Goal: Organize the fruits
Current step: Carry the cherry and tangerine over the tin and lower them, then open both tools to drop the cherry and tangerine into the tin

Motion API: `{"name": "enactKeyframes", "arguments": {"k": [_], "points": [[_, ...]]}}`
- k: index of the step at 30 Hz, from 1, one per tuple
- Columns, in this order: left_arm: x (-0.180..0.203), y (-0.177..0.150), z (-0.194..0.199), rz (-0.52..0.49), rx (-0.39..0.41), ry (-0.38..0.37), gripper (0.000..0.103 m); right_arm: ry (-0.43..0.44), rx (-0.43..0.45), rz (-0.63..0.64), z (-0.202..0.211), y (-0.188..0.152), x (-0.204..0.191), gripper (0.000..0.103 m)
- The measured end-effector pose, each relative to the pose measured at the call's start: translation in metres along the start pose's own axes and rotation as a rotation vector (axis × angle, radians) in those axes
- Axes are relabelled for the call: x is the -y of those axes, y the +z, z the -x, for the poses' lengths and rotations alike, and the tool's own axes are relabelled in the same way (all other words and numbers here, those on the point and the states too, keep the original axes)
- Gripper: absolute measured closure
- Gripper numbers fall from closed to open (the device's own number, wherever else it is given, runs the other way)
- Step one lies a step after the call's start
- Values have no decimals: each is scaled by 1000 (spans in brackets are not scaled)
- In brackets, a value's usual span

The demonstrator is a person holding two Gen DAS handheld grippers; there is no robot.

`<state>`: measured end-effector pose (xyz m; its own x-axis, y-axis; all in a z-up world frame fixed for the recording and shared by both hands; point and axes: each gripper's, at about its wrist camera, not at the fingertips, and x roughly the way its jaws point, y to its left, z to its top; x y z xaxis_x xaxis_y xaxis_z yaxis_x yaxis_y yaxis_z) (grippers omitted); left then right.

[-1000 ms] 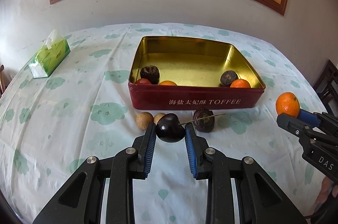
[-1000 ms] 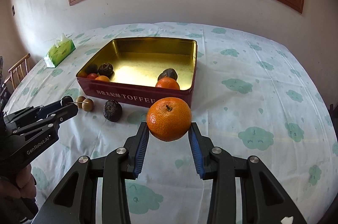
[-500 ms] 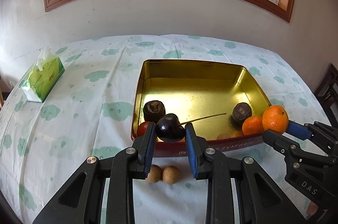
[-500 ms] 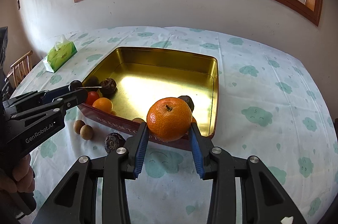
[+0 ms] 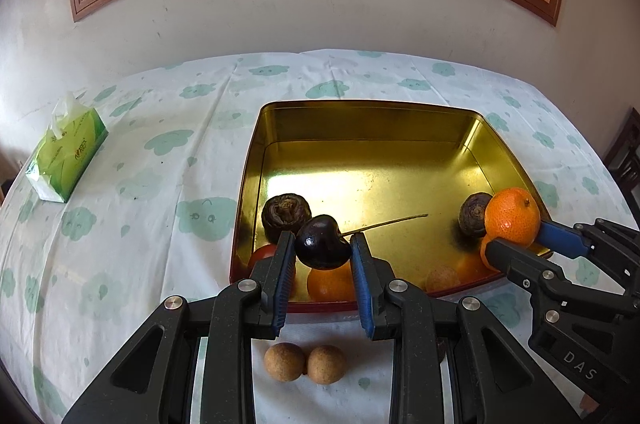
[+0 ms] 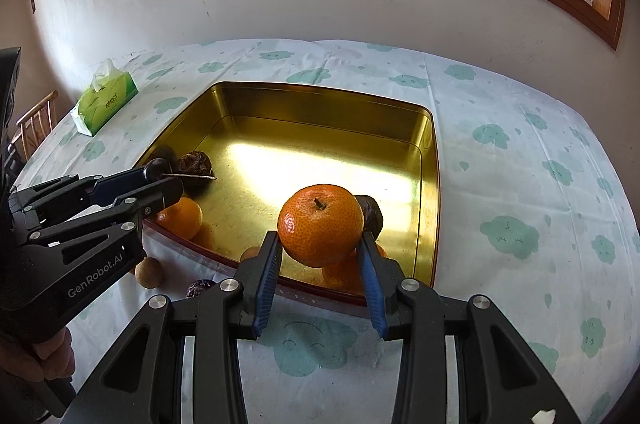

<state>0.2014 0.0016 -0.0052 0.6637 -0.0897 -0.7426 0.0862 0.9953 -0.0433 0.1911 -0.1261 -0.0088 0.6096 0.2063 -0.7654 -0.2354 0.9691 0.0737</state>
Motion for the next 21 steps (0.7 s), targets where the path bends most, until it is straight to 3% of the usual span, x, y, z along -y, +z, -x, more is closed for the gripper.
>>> {"name": "enactKeyframes", "arguments": {"k": [17,21], "points": [[2,-1,-10,-11,-20,16,73,-10,13,7,-6,4,1,63],[2,-2,-6,-3,-16,11,64,-4,14,-3,-2,1,2,63]]}}
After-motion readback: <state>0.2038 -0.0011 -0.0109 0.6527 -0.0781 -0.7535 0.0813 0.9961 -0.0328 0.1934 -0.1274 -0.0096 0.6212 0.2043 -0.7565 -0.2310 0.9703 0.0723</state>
